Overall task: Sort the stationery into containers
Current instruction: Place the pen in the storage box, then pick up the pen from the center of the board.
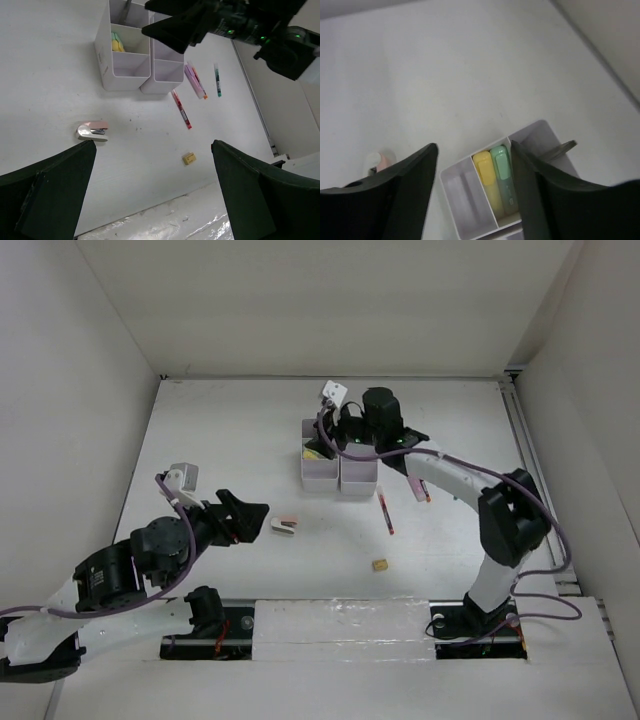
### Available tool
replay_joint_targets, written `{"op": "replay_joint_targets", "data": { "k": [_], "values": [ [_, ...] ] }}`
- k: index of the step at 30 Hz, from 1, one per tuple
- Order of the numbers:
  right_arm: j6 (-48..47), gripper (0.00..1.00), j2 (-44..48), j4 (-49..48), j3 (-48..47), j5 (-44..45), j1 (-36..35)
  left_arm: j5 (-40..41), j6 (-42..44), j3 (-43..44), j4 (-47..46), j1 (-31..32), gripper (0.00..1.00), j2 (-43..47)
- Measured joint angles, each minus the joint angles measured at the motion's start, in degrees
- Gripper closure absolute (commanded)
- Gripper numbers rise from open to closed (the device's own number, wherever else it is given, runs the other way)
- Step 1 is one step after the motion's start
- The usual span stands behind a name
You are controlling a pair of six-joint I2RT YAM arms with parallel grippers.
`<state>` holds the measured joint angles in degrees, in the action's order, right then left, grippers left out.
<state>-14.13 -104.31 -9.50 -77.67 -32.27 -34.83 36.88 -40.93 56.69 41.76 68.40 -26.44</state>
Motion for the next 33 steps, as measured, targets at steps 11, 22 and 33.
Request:
{"op": "replay_joint_targets", "data": {
  "k": [11, 22, 33],
  "values": [
    [10.54, 0.13, 24.37, -4.63, 10.03, 14.45, 1.62, -0.37, 0.0, -0.11, -0.37, 0.0, 0.0, -1.64],
    [31.39, 0.14, 40.33, 13.33, 26.4, 35.41, 7.34, 0.39, -2.95, 1.14, -1.14, -0.37, 0.0, -16.37],
    [35.34, 0.14, 47.58, 24.79, 23.06, 45.66, 10.69, -4.96, -3.93, 10.4, -13.94, 1.31, 0.0, -45.66]
  ]
}}
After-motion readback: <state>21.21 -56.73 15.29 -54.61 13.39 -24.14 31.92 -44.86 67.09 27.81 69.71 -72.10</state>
